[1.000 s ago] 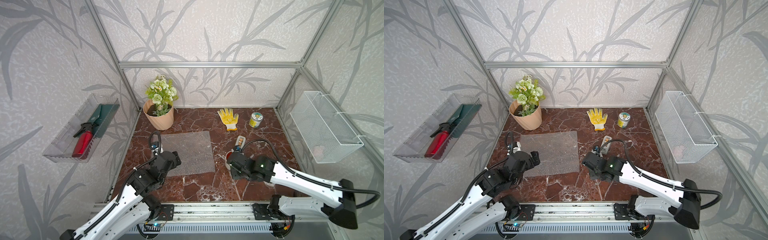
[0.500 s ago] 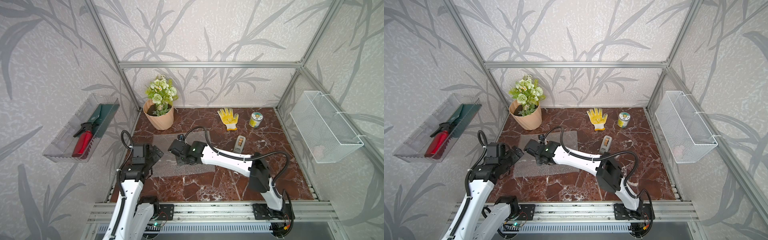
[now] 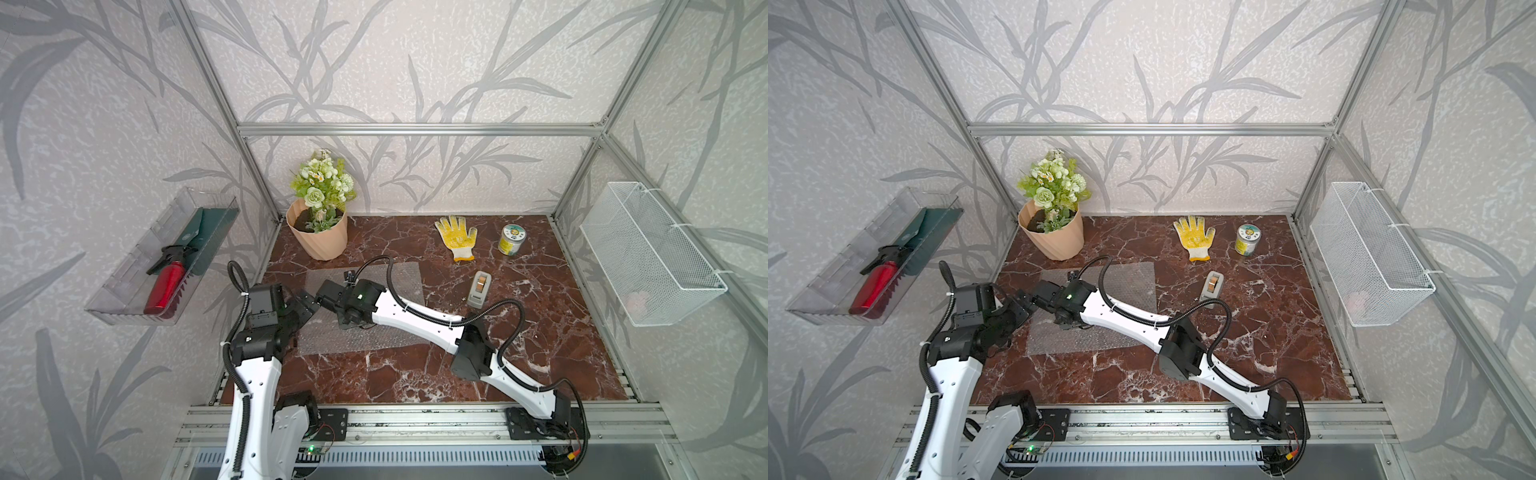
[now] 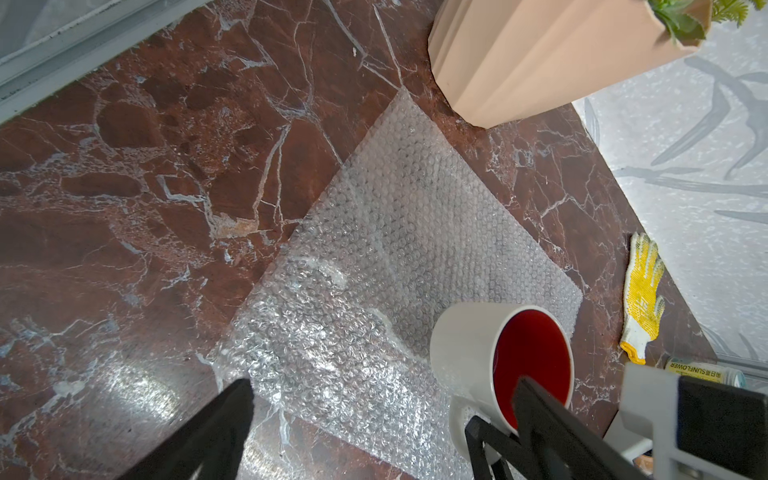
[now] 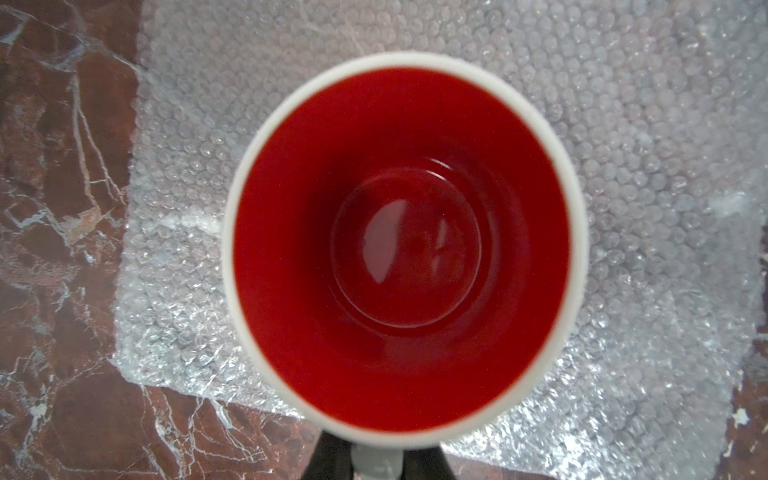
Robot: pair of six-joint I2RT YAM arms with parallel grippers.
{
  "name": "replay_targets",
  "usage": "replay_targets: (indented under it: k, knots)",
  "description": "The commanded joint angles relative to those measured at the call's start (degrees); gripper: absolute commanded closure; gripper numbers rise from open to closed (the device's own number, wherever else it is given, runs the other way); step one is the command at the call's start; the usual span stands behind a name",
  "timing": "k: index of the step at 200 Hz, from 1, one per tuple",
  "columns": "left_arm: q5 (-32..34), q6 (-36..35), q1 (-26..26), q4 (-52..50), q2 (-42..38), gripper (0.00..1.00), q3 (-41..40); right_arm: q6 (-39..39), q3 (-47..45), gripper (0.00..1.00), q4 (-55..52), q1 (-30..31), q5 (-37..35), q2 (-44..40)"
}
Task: Wrap mugs in bubble wrap
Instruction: Place the mug on the bubble wrap.
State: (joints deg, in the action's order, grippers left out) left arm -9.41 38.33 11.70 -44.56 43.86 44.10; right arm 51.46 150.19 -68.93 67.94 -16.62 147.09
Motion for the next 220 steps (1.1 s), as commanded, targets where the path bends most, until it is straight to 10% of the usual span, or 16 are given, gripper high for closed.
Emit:
replay_targets:
  k: [1, 131, 220]
  knots:
    - [-0.94, -1.4, 0.52, -2.38, -0.47, 0.01, 0.89, 1.44, -0.09, 1.0, 0.39, -0.24, -2.86, -0.36]
    - [-1.88, -1.15, 0.62, -2.16, -0.67, 0.01, -0.32, 4.67, -7.49, 0.99, 8.86, -2.36, -0.14, -0.83]
    - [0.46, -1.23, 0.69, -3.7, -1.54, 0.01, 0.68, 4.1, -8.86, 0.52, 11.26, -2.72, 0.41, -4.71]
